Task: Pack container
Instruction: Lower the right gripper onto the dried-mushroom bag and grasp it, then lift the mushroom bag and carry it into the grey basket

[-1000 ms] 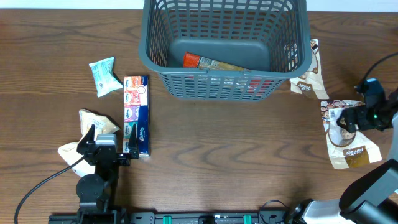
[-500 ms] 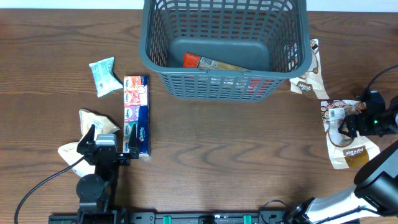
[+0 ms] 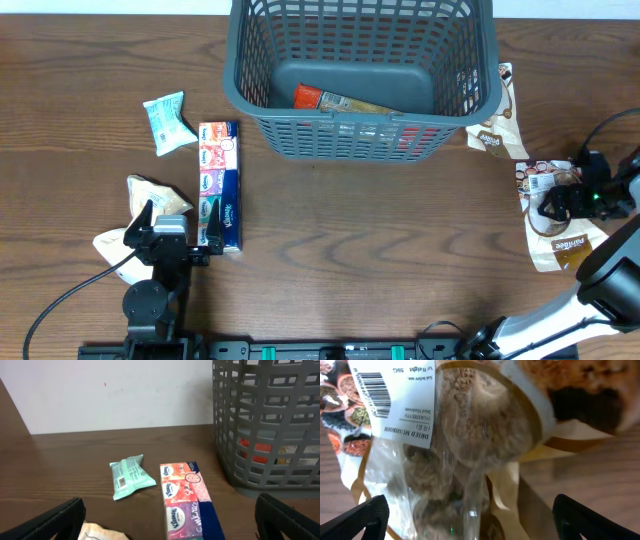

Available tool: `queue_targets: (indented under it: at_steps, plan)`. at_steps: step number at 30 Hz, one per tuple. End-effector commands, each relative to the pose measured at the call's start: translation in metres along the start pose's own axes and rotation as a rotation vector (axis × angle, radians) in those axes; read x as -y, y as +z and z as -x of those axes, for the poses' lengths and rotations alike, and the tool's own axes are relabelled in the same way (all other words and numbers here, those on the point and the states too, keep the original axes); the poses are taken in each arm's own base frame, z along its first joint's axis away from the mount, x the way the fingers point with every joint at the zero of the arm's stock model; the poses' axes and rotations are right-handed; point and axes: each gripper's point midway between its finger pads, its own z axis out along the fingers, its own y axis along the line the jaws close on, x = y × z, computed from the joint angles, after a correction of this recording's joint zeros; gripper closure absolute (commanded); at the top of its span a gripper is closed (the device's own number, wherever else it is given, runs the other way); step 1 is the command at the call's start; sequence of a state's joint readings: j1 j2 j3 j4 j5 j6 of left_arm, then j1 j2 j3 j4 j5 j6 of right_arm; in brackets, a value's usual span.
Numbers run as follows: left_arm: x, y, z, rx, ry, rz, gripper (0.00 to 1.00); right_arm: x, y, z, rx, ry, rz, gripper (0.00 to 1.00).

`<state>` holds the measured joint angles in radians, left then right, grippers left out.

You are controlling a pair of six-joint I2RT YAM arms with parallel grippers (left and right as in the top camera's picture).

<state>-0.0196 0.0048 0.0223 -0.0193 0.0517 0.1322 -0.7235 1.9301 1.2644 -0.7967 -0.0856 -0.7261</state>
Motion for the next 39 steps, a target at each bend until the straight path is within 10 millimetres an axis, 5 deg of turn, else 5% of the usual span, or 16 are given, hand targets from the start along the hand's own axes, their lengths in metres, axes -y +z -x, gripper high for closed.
queue_targets:
  at_steps: [1,3,16,26,34,39]
  plan:
    - [-0.001,0.002,-0.008,-0.014,0.012,0.010,0.01,-0.007,0.009,0.000,0.007,0.040,0.041,0.14]
    - [-0.001,0.002,-0.008,-0.014,0.012,0.010,0.02,-0.008,0.009,0.002,0.012,0.040,0.043,0.16]
    - [-0.002,0.002,-0.002,0.008,0.012,0.012,0.01,-0.015,0.009,0.009,0.032,0.036,0.061,0.69]
    - [-0.002,0.002,-0.002,0.009,0.012,0.012,0.01,-0.019,0.009,0.013,0.054,0.086,0.089,0.99]
    - [-0.002,0.002,-0.002,0.009,0.012,0.012,0.01,-0.021,0.002,0.027,0.114,0.175,0.112,0.99]
    - [-0.002,0.002,-0.002,0.008,0.012,0.012,0.01,-0.020,-0.023,0.045,0.203,0.178,0.114,0.99]
